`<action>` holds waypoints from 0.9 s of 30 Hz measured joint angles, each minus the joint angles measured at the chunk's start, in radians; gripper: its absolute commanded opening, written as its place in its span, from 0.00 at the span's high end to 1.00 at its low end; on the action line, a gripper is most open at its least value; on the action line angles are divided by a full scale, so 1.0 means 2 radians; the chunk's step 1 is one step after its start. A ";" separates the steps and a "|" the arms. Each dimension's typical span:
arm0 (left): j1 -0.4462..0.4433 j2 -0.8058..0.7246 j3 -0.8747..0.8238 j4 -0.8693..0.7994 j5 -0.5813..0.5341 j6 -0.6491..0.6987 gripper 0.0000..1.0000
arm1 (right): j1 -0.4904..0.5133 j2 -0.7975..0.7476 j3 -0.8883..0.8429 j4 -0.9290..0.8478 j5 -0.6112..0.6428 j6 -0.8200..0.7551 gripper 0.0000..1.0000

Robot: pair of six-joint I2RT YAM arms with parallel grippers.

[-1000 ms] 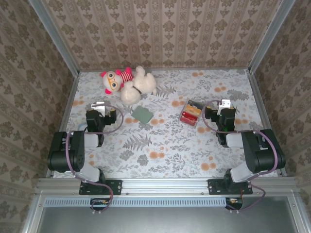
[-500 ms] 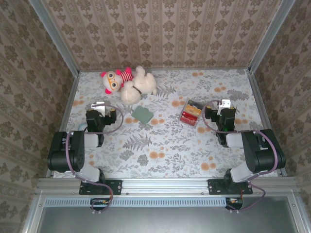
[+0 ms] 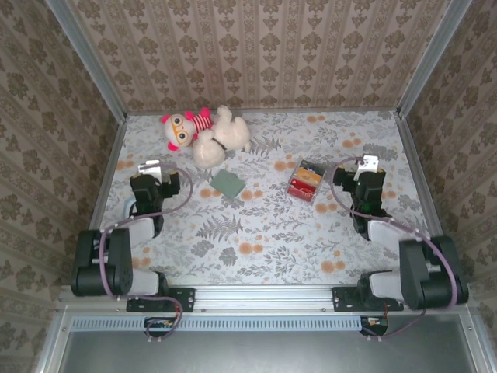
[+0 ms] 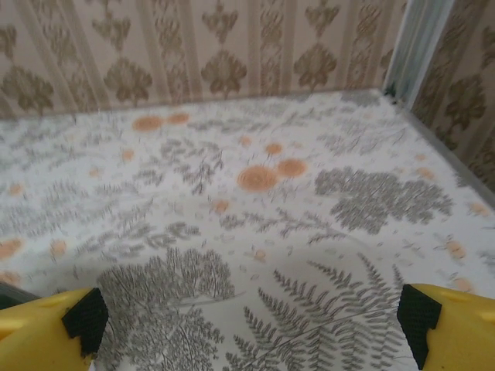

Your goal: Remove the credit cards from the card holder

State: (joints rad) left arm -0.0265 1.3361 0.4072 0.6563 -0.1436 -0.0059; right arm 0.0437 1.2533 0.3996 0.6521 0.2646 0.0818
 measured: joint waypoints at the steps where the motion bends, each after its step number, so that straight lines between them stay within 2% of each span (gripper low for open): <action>1: 0.000 -0.014 0.007 -0.022 -0.004 -0.008 0.00 | 0.000 -0.024 0.007 -0.024 0.003 0.007 0.00; 5: -0.009 -0.077 0.060 -0.147 -0.020 -0.055 0.00 | 0.000 -0.103 0.054 -0.156 0.018 0.068 0.00; 7: -0.016 -0.095 0.087 -0.201 -0.020 -0.074 0.00 | 0.000 -0.118 0.092 -0.234 0.023 0.108 0.00; 10: -0.027 -0.111 0.130 -0.287 -0.018 -0.105 0.00 | 0.000 -0.116 0.151 -0.351 0.017 0.163 0.00; 14: -0.036 -0.111 0.175 -0.372 -0.005 -0.142 0.00 | 0.000 -0.090 0.197 -0.456 -0.034 0.212 0.01; 19: -0.037 -0.088 0.184 -0.420 0.024 -0.201 0.00 | 0.003 -0.037 0.200 -0.503 -0.134 0.253 0.04; 27: -0.062 0.000 0.184 -0.434 0.085 -0.273 0.00 | 0.021 0.051 0.202 -0.480 -0.242 0.289 0.07</action>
State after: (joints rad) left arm -0.1501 1.3357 0.7750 -0.2119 0.0257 -0.5526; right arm 0.0860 1.3544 0.8036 -0.3077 -0.2192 0.6605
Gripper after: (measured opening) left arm 0.999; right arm 0.940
